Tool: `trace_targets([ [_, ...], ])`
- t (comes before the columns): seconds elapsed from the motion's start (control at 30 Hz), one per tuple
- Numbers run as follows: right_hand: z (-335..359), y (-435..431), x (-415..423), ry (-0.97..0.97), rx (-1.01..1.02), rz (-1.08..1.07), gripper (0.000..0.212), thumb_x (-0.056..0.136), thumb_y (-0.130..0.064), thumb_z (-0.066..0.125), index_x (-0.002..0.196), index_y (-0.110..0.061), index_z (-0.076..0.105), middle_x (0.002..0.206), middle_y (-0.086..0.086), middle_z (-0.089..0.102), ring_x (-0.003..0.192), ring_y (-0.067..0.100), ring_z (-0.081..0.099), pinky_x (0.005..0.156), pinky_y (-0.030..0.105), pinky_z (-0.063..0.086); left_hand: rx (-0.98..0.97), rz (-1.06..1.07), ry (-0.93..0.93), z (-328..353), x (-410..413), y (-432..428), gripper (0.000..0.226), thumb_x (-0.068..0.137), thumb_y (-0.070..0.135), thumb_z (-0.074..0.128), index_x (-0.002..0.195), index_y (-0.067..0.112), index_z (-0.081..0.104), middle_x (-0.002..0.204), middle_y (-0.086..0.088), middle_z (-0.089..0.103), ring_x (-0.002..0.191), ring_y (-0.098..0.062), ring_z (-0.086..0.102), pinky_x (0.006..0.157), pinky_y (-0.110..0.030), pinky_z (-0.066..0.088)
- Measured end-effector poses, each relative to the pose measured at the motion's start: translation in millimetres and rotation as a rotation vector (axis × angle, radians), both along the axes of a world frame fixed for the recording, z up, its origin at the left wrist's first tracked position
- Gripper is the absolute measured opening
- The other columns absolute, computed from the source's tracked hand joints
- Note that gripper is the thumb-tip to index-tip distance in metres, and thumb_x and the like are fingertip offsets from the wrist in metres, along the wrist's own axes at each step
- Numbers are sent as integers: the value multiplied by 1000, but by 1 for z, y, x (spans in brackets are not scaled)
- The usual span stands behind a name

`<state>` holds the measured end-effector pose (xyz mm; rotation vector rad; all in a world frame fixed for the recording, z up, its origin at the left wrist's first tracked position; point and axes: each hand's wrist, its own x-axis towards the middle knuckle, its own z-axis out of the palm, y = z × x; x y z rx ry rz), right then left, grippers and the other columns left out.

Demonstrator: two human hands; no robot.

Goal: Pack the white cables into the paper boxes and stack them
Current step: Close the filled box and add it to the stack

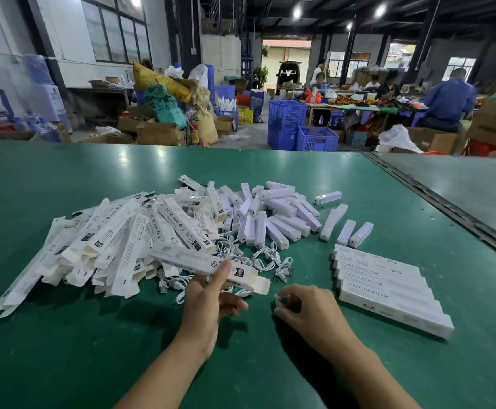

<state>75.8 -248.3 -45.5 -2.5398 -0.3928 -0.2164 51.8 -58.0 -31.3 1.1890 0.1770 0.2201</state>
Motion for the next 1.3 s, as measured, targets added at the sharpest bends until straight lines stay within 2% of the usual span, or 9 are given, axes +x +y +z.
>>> trace_targets([
  [0.13, -2, 1, -1, -43, -56, -30, 42, 85, -58, 62, 120, -34, 62, 114, -15, 52, 115, 8, 44, 94, 22, 39, -1, 6, 13, 1, 0, 1, 26, 87, 30, 67, 92, 7, 57, 66, -6, 60, 44, -23, 61, 40, -26, 43],
  [0.23, 0, 0, -1, -19, -96, -10, 48, 86, -60, 59, 125, -33, 59, 131, -17, 49, 124, 8, 37, 102, 23, 35, -7, 6, 28, 1, 1, 1, 29, 85, 32, 69, 93, 6, 58, 73, -12, 62, 44, -24, 61, 40, -26, 43],
  [0.47, -2, 1, 0, -21, -158, -2, 52, 86, -62, 57, 126, -30, 64, 134, -16, 56, 125, 9, 44, 103, 28, 39, -1, -7, 21, 0, 1, -1, 37, 77, 38, 69, 96, 7, 59, 69, -7, 67, 44, -23, 61, 40, -25, 44],
  [0.63, -1, 3, 0, -6, -168, 27, 42, 90, -49, 62, 126, -29, 64, 132, -13, 59, 122, 12, 48, 101, 24, 35, -5, -15, 20, -1, 1, 0, 42, 75, 39, 70, 100, 7, 59, 68, -6, 67, 45, -23, 61, 40, -26, 44],
  [0.77, 1, 2, 0, -22, -118, -4, 45, 90, -42, 64, 133, -29, 57, 123, -7, 65, 115, 16, 55, 95, 27, 41, -7, 9, 30, -5, 3, 2, 45, 76, 40, 71, 101, 6, 57, 66, -2, 64, 46, -24, 62, 40, -27, 45],
  [0.9, 4, 4, -2, -52, 62, -38, 40, 88, -34, 71, 126, -24, 63, 112, -4, 70, 97, 13, 64, 89, 23, 47, -10, 36, 25, -7, 4, 2, 47, 75, 41, 71, 104, 7, 54, 69, 0, 67, 47, -24, 63, 40, -27, 46],
  [1.03, 10, 7, -9, -115, 322, -78, 30, 81, -25, 80, 110, -20, 73, 90, -16, 71, 81, -4, 66, 78, -1, 42, 28, 48, 34, -8, 5, 0, 44, 80, 39, 70, 109, 9, 55, 73, 2, 72, 47, -23, 65, 40, -25, 47],
  [1.2, 17, 13, -19, -42, 623, -40, 33, 75, -22, 84, 93, -43, 66, 78, -19, 72, 77, -4, 68, 75, 9, 50, 81, 37, 47, -7, 5, -3, 40, 86, 35, 67, 112, 6, 59, 75, 1, 75, 45, -23, 65, 39, -24, 46],
  [1.3, 16, 19, -21, 74, 711, -21, 30, 74, -21, 84, 91, -37, 67, 81, -13, 74, 76, 5, 70, 75, 18, 55, 115, 17, 46, -7, 4, -5, 34, 91, 30, 65, 112, 5, 58, 76, -1, 74, 46, -24, 64, 40, -25, 45],
])
